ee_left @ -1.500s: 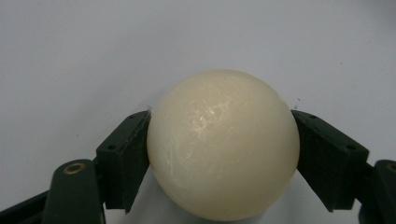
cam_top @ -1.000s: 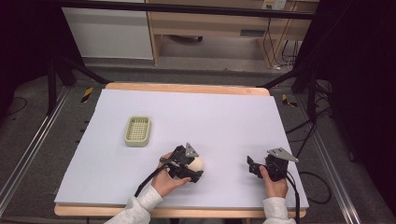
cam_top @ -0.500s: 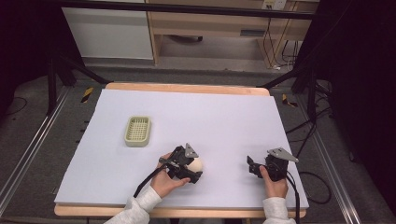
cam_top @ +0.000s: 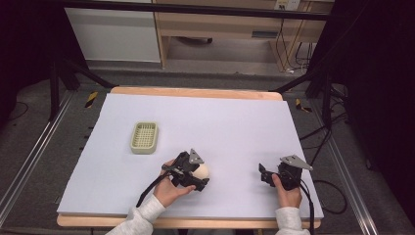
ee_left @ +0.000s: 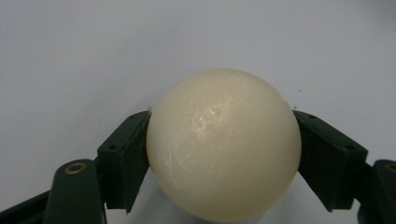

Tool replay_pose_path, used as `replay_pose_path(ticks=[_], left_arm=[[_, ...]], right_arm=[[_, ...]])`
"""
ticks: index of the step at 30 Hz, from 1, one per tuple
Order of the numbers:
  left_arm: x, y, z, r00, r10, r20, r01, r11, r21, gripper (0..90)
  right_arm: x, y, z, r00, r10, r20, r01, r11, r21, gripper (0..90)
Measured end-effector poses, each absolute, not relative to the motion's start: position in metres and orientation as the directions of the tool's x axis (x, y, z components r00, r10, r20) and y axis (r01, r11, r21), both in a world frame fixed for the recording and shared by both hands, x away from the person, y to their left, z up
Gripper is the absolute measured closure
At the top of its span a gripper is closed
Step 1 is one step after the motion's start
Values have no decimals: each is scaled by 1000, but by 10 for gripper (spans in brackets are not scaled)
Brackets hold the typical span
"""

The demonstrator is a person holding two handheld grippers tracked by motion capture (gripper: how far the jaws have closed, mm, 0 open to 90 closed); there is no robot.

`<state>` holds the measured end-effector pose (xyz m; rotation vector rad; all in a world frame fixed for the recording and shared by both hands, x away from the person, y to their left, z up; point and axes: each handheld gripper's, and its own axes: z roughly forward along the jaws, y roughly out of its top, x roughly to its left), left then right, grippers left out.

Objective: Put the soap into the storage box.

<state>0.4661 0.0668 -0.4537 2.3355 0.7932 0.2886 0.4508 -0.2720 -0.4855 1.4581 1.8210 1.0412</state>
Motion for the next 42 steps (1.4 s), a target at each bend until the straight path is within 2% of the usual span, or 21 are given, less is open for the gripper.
replay_pose_path(ticks=[42], left_arm=[[471,113,-425,748,663,5,484,-551,680,239]], right_arm=[[450,-272,-485,-235,972,31,516,98,851,45]])
